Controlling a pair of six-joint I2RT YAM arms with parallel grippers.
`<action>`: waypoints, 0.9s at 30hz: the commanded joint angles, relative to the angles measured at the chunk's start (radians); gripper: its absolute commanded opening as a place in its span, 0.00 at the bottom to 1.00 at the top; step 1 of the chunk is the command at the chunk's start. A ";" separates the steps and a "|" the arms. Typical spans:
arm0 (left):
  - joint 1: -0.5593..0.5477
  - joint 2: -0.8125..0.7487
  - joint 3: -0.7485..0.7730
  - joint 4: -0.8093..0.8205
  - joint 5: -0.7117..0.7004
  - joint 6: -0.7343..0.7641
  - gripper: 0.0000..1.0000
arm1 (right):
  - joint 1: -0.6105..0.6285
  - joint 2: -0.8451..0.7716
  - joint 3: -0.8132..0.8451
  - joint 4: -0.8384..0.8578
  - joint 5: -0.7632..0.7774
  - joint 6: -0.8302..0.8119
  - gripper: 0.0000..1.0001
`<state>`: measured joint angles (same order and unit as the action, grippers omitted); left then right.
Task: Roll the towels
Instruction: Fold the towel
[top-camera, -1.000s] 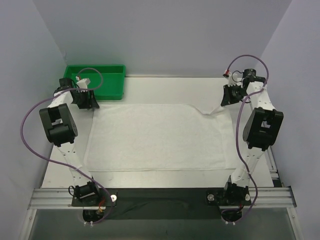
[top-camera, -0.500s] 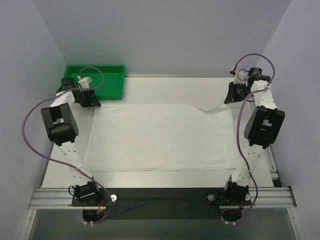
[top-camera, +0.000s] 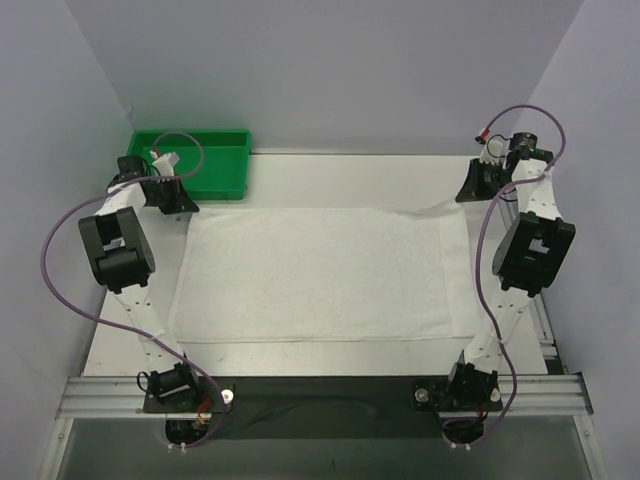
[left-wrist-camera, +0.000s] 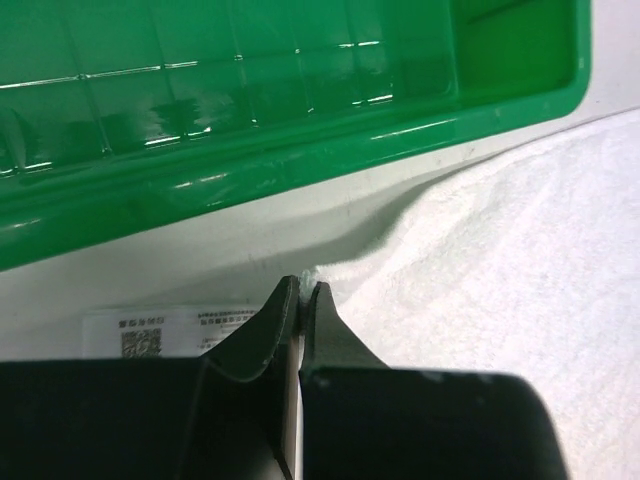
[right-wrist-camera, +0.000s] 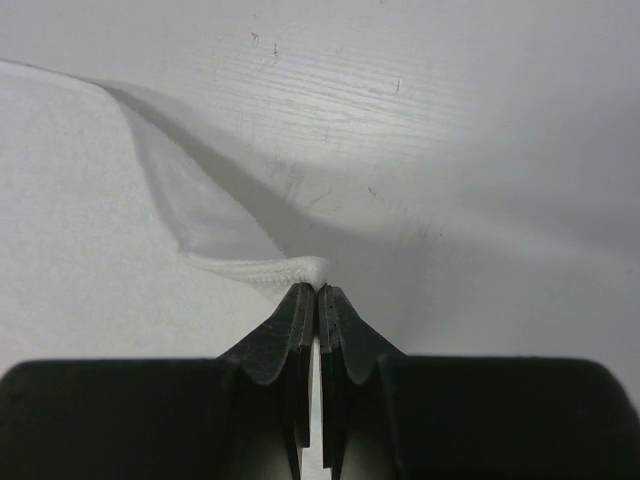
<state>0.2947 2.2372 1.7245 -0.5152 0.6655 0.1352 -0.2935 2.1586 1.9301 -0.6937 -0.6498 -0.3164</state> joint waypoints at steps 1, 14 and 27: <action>0.032 -0.113 0.013 -0.002 0.100 -0.002 0.00 | -0.038 0.012 0.069 -0.021 -0.056 0.054 0.00; 0.072 -0.062 0.138 0.001 0.135 -0.045 0.00 | -0.078 0.096 0.211 0.000 -0.097 0.157 0.00; 0.073 0.053 0.371 0.073 0.154 -0.111 0.00 | -0.072 0.201 0.354 0.172 -0.048 0.299 0.00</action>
<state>0.3500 2.2868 2.0499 -0.5262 0.8078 0.0338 -0.3550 2.3547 2.2318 -0.6128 -0.7273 -0.0589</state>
